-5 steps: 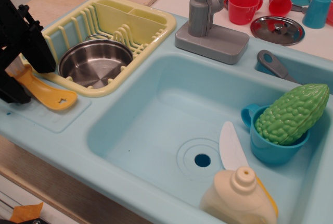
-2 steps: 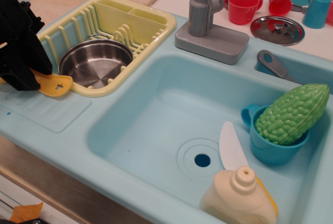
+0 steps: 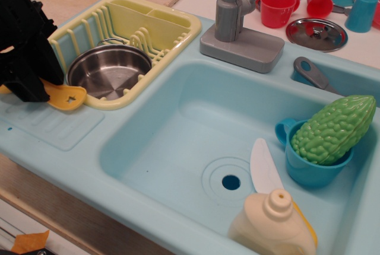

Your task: Put brush into pot or pan

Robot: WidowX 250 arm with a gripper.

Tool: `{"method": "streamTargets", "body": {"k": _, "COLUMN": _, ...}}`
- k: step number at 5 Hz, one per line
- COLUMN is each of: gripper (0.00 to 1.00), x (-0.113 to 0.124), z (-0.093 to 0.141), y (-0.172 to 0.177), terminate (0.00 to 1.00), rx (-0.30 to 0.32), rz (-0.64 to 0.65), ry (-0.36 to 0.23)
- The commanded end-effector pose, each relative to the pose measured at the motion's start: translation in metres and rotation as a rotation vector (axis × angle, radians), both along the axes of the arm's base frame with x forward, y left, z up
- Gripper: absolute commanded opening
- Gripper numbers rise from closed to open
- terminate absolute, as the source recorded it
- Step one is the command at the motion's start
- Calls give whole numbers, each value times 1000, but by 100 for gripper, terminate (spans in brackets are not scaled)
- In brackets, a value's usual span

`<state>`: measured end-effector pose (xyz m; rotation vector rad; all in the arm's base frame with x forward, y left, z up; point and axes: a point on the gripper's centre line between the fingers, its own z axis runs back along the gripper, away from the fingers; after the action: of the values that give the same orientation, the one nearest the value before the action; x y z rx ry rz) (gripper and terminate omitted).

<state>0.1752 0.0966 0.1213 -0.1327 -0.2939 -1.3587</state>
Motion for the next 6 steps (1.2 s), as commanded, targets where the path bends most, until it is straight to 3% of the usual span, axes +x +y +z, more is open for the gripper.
{"method": "streamTargets", "body": {"k": 1, "gripper": 0, "x": 12, "z": 17, "y": -1, "terminate": 0, "rx": 36, "rz": -31, "ry": -38}}
{"method": "streamTargets", "body": {"k": 2, "gripper": 0, "x": 23, "z": 24, "y": -2, "terminate": 0, "rx": 41, "rz": -57, "ry": -61}}
{"method": "streamTargets", "body": {"k": 3, "gripper": 0, "x": 35, "z": 21, "y": -4, "terminate": 0, "rx": -31, "rz": -126, "ry": -118}}
{"method": "streamTargets", "body": {"k": 4, "gripper": 0, "x": 51, "z": 19, "y": -4, "terminate": 0, "rx": -85, "rz": -204, "ry": -136}}
{"method": "streamTargets", "body": {"k": 5, "gripper": 0, "x": 63, "z": 19, "y": -7, "terminate": 0, "rx": -87, "rz": -289, "ry": -180}}
{"method": "streamTargets", "body": {"k": 6, "gripper": 100, "x": 74, "z": 15, "y": -7, "terminate": 0, "rx": -126, "rz": -320, "ry": -157}}
